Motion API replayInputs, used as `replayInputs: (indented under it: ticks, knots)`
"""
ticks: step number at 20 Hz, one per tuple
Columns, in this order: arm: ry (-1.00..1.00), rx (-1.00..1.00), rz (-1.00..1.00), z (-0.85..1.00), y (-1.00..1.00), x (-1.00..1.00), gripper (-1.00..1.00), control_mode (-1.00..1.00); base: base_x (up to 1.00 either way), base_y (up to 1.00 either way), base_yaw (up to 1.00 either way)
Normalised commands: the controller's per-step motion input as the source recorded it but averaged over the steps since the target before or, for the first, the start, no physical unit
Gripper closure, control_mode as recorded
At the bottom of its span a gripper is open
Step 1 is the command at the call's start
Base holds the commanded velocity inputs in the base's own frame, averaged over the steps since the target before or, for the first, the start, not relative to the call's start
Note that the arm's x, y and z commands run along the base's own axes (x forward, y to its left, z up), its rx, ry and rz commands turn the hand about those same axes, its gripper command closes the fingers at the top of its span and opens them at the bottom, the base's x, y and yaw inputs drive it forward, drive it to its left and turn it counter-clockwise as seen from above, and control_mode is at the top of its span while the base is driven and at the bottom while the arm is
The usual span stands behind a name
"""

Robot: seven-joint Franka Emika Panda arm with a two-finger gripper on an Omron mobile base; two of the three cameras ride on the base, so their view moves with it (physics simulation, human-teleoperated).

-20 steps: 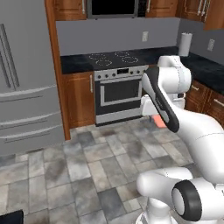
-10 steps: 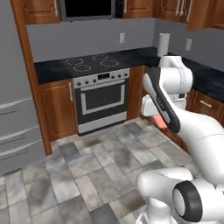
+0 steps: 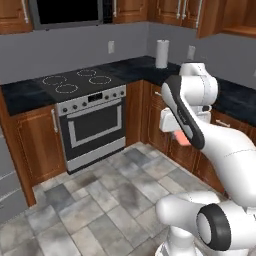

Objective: Pick up the bar soap and bar soap from the sink, and place them back in the cabinet, and close the cabinet doors.

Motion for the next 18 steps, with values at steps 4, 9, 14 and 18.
replayInputs:
  ticks: [4,9,14,18]
  knots:
    - [0.00,0.00,0.00,0.00,0.00,0.00,1.00,1.00,0.49,0.00,-0.49]
    - [0.00,0.00,0.00,0.00,0.00,0.00,1.00,1.00,0.57,0.00,-0.50]
    - [0.00,0.00,0.00,0.00,0.00,0.00,1.00,1.00,0.71,0.10,-0.47]
    - [0.00,0.00,0.00,0.00,0.00,0.00,1.00,1.00,0.78,0.27,-0.44]
